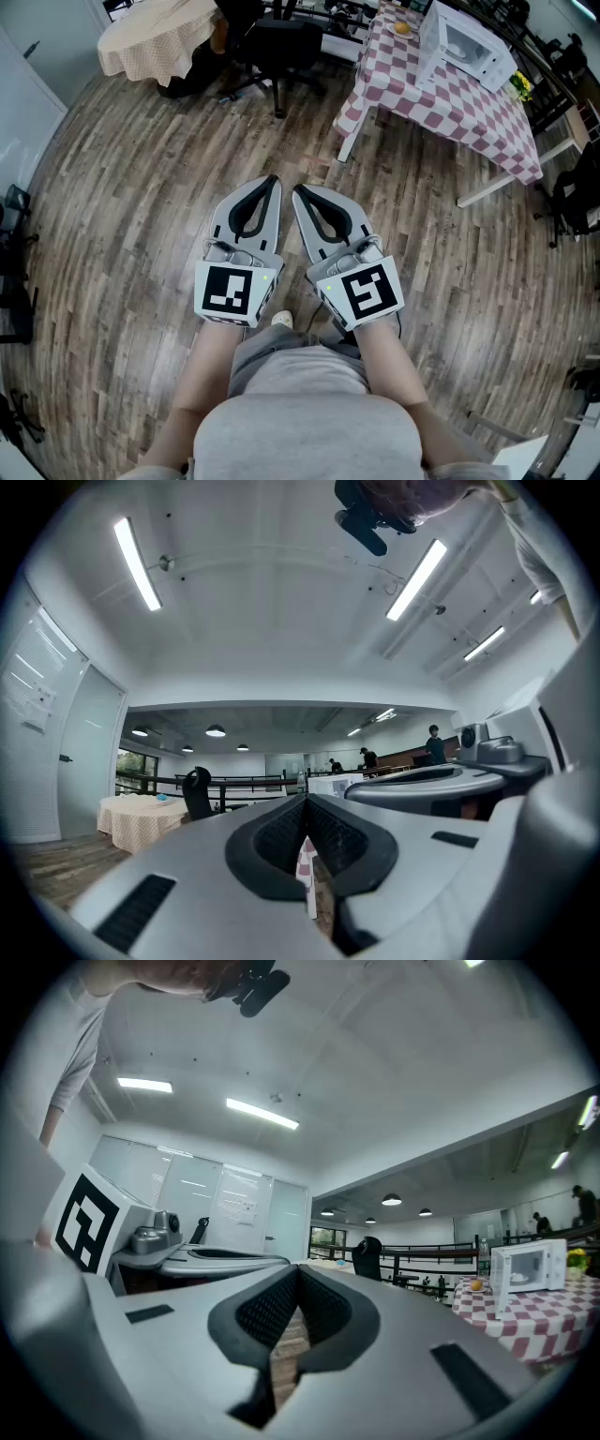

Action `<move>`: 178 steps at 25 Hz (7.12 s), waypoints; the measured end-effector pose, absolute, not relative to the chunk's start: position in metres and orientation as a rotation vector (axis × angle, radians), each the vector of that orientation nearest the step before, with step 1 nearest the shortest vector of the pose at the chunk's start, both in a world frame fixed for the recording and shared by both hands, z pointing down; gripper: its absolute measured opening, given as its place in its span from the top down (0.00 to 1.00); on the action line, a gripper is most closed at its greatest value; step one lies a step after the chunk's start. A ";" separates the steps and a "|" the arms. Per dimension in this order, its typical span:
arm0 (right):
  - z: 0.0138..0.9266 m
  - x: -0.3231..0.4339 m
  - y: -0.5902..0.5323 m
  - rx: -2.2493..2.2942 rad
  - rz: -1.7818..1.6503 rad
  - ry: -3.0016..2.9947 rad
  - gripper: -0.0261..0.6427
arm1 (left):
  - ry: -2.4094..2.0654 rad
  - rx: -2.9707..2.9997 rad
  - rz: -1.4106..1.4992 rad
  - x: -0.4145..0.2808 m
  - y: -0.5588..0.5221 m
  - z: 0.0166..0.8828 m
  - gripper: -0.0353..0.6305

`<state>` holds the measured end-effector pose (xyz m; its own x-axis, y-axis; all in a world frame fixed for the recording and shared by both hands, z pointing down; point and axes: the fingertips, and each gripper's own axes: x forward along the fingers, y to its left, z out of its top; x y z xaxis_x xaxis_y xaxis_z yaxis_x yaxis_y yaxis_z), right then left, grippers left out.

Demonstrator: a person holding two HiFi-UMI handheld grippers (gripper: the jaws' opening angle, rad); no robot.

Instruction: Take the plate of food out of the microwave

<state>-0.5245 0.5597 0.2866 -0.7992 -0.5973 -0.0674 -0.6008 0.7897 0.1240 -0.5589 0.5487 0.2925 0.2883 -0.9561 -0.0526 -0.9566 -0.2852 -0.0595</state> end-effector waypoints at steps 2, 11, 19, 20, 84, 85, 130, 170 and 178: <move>0.287 -0.519 0.557 -0.991 0.225 2.950 0.93 | 1.826 -2.463 0.019 -0.553 0.543 0.293 0.95; 0.288 -0.478 0.533 -1.028 0.211 2.936 0.93 | 1.813 -2.468 0.022 -0.513 0.514 0.291 0.95; 0.281 -0.437 0.500 -1.032 0.170 2.890 0.93 | 1.791 -2.474 -0.008 -0.469 0.488 0.288 0.95; 0.280 -0.431 0.496 -1.033 0.170 2.887 0.93 | 1.785 -2.476 -0.012 -0.462 0.484 0.287 0.95; 0.293 -0.037 0.153 -1.602 0.110 2.664 0.93 | 1.305 -2.818 0.016 -0.070 0.122 0.297 0.95; 0.294 -0.036 0.144 -1.609 0.106 2.665 0.92 | 1.301 -2.823 0.018 -0.069 0.113 0.297 0.95; 0.333 0.044 -0.148 -1.642 -0.049 2.691 0.92 | 1.352 -2.914 0.051 -0.003 -0.177 0.325 0.95; 0.374 0.121 -0.321 -1.358 -0.202 2.831 0.92 | 2.076 -3.225 0.473 0.043 -0.384 0.422 0.62; 0.384 0.111 -0.349 -1.353 -0.232 2.832 0.92 | 2.234 -3.313 0.550 0.035 -0.422 0.455 0.62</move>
<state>0.1107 -0.3487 0.3842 -0.6306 -0.7731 0.0684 -0.7739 0.6198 -0.1303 0.0352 -0.4225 0.4548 0.4702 -0.8469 0.2484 -0.6345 -0.1288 0.7621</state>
